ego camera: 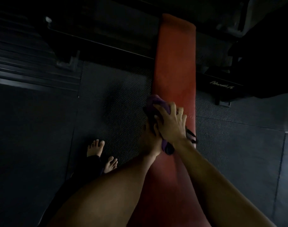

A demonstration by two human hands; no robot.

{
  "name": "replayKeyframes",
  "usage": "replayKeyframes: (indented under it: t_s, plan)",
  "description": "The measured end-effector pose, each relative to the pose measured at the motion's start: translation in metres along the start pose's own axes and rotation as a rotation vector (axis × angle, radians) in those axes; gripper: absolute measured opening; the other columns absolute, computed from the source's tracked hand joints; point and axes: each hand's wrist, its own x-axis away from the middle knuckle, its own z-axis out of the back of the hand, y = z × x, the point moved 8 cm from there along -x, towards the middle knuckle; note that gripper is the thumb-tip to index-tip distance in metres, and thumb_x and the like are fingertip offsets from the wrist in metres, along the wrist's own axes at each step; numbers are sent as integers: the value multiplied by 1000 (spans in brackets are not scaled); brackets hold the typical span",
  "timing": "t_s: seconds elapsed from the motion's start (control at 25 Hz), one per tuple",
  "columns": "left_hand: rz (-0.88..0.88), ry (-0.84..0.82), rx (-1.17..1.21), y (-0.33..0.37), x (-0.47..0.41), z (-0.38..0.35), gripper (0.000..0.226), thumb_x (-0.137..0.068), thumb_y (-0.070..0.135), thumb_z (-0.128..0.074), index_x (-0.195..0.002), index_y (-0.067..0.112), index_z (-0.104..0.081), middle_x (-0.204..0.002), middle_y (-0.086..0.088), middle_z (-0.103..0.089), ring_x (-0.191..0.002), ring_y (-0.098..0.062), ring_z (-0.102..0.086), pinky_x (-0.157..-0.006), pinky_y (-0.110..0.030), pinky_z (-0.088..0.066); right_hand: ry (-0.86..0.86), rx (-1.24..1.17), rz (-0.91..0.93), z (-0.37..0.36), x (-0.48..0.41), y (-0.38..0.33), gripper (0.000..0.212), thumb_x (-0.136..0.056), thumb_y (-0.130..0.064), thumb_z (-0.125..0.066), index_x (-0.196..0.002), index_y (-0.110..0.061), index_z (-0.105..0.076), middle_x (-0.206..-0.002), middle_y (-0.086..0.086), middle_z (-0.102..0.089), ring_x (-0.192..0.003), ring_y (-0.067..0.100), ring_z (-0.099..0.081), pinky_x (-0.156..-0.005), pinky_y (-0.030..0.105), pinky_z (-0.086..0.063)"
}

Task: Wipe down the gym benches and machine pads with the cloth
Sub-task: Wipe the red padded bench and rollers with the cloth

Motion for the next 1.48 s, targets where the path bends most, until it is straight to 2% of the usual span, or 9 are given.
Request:
replayKeyframes:
  t_s: [0.2,0.32,0.44,0.64,0.76,0.92,1.0,1.28,1.48]
  plan:
    - [64,-2,53,0,1,4,59,-106,44,-29,-161,31,-13,-161,-2,-33,-136,-24,-48,-107,-39,-42,-131,172,-40,0,-90,-30,55,-94,-56,-57,-146,-42,-44,-160,5,-21,-146,41,-20,-111,59,-26]
    - [145,-61,46,-20,0,-3,64,-101,25,-46,-159,29,-21,-160,0,-35,-141,-24,-44,-112,-38,-41,-62,140,-11,6,-69,-39,49,-90,-55,-60,-135,-39,-56,-150,2,-35,-136,36,-32,-106,55,-32]
    - [89,-55,37,-17,-2,1,64,-100,36,-46,-159,25,-23,-158,-5,-36,-139,-27,-43,-110,-36,-37,116,-37,-28,14,2,-5,46,-89,-53,-54,-132,-36,-59,-135,1,-47,-118,33,-46,-96,50,-40]
    - [99,23,-10,2,-15,8,59,-105,42,-33,-158,46,-7,-141,-13,-47,-111,-40,-60,-92,-50,-52,195,-51,-321,14,-22,73,46,-99,-48,-46,-143,-37,-51,-143,9,-42,-127,41,-41,-103,57,-35]
    - [87,46,31,13,-36,4,58,-106,39,-34,-159,43,-11,-136,-14,-49,-106,-39,-61,-87,-47,-52,209,-204,-511,17,-68,69,48,-98,-42,-52,-145,-41,-46,-151,4,-35,-135,39,-33,-108,56,-28]
    - [62,44,-88,16,-70,5,62,-101,51,-20,-160,35,-11,-155,-16,-36,-135,-37,-44,-109,-48,-37,201,-152,-114,16,-37,37,48,-95,-43,-58,-143,-36,-52,-148,-1,-41,-133,28,-37,-110,51,-32]
    - [63,25,-90,23,-77,6,60,-103,47,-23,-160,34,-11,-161,-15,-29,-142,-35,-36,-115,-46,-29,210,-100,-63,12,6,55,50,-96,-48,-55,-144,-35,-50,-149,-1,-41,-131,26,-39,-106,49,-34]
    - [160,71,-83,44,-96,2,58,-106,49,-24,-159,41,-2,-150,-17,-41,-121,-42,-55,-98,-52,-43,195,-267,-638,0,-48,119,60,-102,-53,-41,-156,-35,-22,-153,14,-28,-130,46,-40,-104,60,-37]
    - [182,129,-170,42,-100,1,58,-106,49,-25,-160,40,-5,-150,-13,-45,-122,-38,-55,-98,-51,-43,133,-446,-688,12,-92,139,68,-100,-54,-47,-157,-27,-21,-149,13,-36,-120,49,-53,-95,53,-43]
